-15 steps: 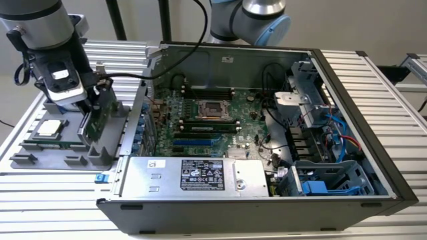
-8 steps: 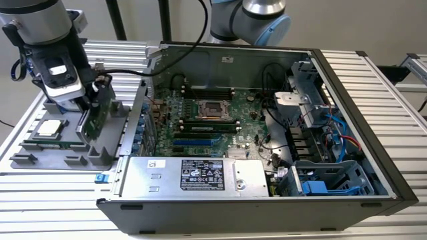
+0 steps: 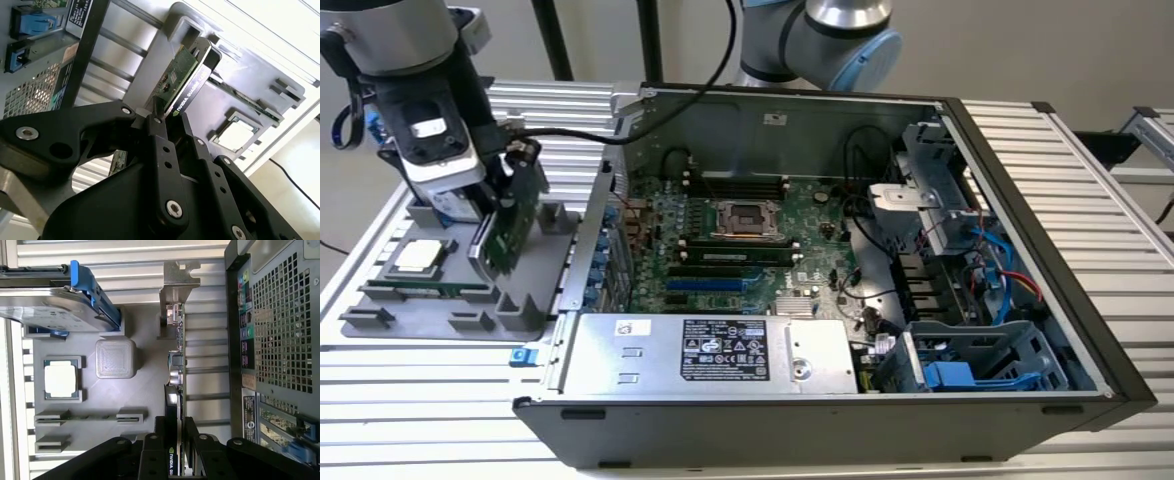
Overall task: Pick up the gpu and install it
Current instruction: 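Pick up the gpu and move the gpu toward the slot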
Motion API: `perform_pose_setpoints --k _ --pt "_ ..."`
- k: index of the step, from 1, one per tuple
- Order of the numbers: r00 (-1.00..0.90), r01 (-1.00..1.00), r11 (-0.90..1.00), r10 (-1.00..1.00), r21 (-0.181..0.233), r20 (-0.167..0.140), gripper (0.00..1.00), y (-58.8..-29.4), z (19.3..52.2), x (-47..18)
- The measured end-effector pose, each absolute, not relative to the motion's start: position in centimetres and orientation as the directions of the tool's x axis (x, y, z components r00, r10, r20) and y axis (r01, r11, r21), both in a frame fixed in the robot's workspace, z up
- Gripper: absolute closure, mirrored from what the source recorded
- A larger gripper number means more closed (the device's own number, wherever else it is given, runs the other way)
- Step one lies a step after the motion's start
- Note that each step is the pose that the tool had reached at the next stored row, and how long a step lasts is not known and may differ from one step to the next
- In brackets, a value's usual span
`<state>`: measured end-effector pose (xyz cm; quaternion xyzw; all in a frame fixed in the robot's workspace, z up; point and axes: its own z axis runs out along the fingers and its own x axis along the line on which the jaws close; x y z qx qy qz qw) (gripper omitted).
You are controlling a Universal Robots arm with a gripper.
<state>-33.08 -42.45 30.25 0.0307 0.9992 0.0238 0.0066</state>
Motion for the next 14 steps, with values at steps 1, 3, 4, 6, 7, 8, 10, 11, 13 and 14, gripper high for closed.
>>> perform_pose_setpoints --k 1,3,4,6,7,8,10,11,13,14 --pt "-0.998 0.061 0.997 0.062 0.048 -0.012 1.00 -42.4 30.4 -33.1" --pt "-0.998 0.061 0.997 0.062 0.048 -0.012 1.00 -42.4 30.6 -33.1" --pt "-0.998 0.061 0.997 0.062 0.048 -0.012 1.00 -42.4 30.8 -33.1" --pt "-0.998 0.061 0.997 0.062 0.048 -0.012 1.00 -42.4 31.1 -33.1" --pt "-0.998 0.061 0.997 0.062 0.048 -0.012 1.00 -42.4 31.2 -33.1" --pt "-0.998 0.061 0.997 0.062 0.048 -0.012 1.00 -42.4 31.4 -33.1" --pt "-0.998 0.061 0.997 0.062 0.048 -0.012 1.00 -42.4 31.7 -33.1" --pt "-0.998 0.061 0.997 0.062 0.048 -0.012 1.00 -42.4 31.8 -33.1" --pt "-0.998 0.061 0.997 0.062 0.048 -0.012 1.00 -42.4 32.1 -33.1" --pt "-0.998 0.061 0.997 0.062 0.048 -0.012 1.00 -42.4 32.3 -33.1"
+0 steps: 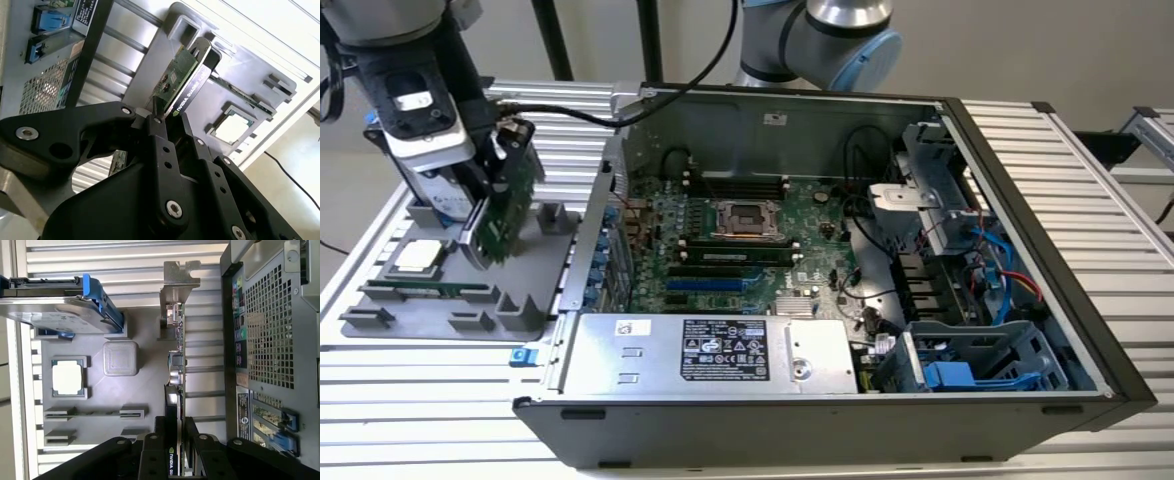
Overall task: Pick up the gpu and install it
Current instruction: 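Pick up the gpu and move the gpu toward the slot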
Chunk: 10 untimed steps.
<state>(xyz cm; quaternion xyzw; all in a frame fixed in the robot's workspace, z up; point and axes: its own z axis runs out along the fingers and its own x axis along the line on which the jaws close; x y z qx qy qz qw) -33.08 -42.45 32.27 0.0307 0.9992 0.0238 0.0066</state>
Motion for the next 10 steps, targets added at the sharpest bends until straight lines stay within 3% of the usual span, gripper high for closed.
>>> perform_pose_setpoints --k 10 --pt "-0.998 0.061 0.997 0.062 0.048 -0.012 1.00 -42.4 33.7 -33.1"
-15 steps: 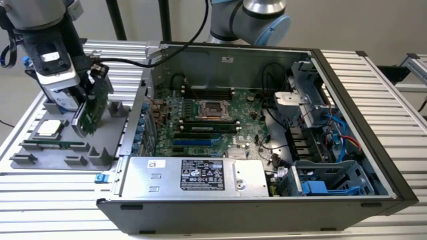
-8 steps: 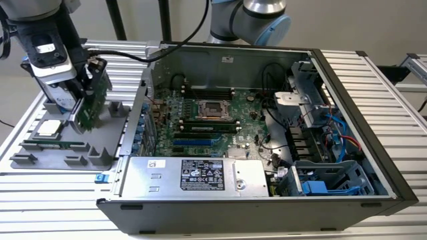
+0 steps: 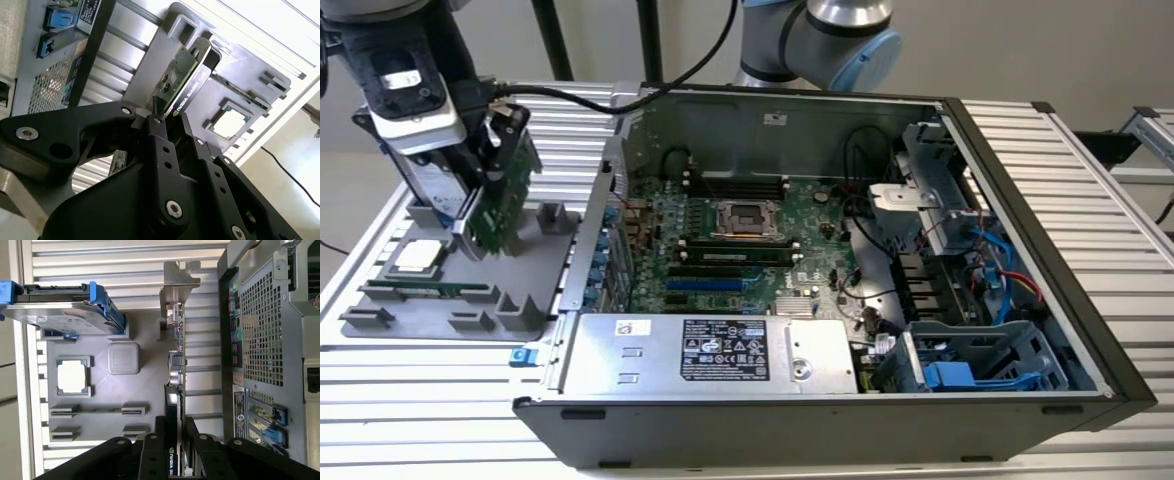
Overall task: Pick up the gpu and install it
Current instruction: 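Pick up the gpu and move the gpu toward the slot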
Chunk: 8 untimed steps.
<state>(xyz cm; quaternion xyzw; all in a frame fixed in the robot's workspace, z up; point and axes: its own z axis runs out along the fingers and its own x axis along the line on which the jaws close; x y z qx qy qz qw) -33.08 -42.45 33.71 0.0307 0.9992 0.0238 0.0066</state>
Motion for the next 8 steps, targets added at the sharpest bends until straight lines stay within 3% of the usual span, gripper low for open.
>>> perform_pose_setpoints --k 8 --pt "-0.998 0.061 0.997 0.062 0.048 -0.012 1.00 -42.45 34.64 -33.08"
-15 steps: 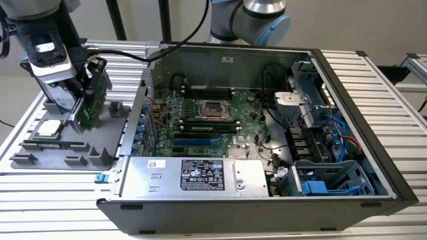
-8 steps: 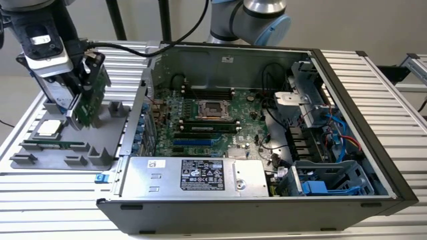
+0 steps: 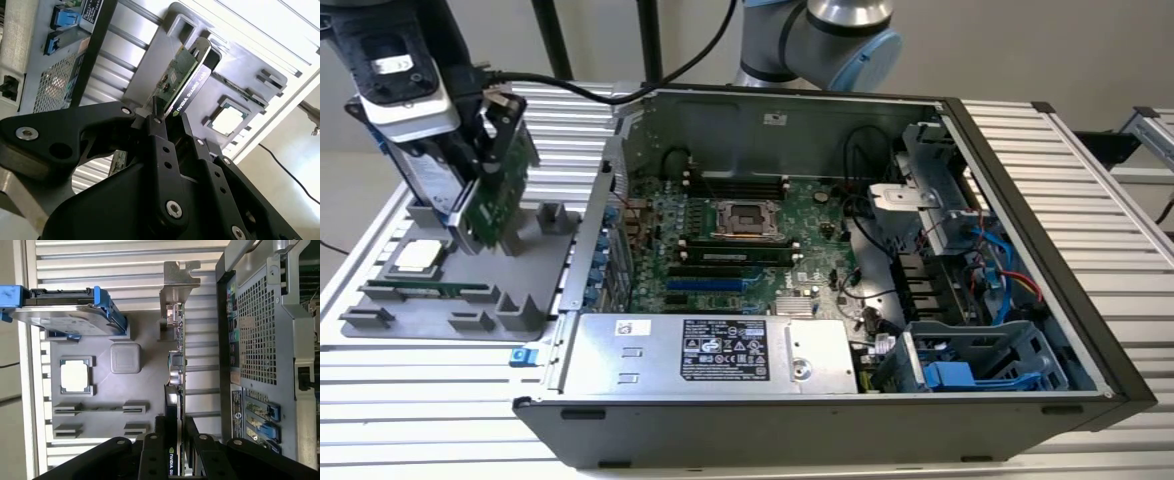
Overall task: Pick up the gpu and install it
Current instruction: 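Pick up the gpu and move the gpu toward the slot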
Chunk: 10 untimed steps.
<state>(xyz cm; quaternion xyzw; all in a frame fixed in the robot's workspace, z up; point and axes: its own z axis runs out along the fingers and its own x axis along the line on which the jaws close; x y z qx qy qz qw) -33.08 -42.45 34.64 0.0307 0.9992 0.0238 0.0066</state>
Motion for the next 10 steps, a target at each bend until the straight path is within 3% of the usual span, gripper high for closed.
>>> perform_pose_setpoints --k 10 --pt "-0.998 0.061 0.997 0.062 0.048 -0.012 1.00 -42.45 35.09 -33.08"
